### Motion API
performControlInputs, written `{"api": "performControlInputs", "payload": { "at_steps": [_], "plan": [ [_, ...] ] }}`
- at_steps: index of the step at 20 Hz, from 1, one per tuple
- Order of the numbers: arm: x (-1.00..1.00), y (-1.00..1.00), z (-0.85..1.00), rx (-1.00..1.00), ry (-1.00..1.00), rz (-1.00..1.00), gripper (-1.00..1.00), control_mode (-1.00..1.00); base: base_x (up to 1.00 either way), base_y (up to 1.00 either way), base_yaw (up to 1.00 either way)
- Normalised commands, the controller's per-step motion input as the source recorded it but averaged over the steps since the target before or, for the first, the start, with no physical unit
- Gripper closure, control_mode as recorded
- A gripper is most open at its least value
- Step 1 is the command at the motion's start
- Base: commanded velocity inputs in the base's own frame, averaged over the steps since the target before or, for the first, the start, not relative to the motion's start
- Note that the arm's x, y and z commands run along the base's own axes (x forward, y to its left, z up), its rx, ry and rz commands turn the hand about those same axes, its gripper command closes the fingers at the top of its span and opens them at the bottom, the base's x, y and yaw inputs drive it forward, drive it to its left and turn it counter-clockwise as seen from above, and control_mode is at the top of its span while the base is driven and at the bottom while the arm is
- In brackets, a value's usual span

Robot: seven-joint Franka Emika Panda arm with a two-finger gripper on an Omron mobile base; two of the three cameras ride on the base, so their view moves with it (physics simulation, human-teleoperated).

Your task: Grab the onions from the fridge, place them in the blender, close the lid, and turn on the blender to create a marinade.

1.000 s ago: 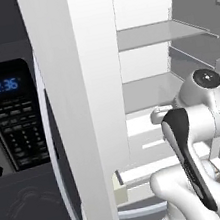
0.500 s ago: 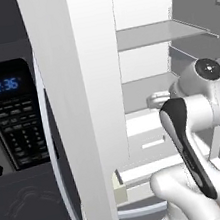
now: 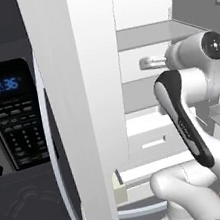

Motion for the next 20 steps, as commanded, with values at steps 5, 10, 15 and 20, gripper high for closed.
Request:
{"api": "performControlInputs", "payload": {
  "at_steps": [5, 10, 15, 20],
  "plan": [
    [0.00, 0.10, 1.00, -0.06, -0.40, 0.00, -1.00, -1.00, 0.00, 0.00, 0.00],
    [0.14, 0.27, 0.75, -0.07, -0.18, 0.00, -1.00, -1.00, 0.00, 0.00, 0.00],
    [0.48, 0.12, 0.32, 0.00, 0.31, 0.00, -1.00, -1.00, 0.00, 0.00, 0.00],
    [0.35, 0.01, -0.04, -0.04, 0.42, 0.01, -1.00, -1.00, 0.00, 0.00, 0.00]
  ]
}}
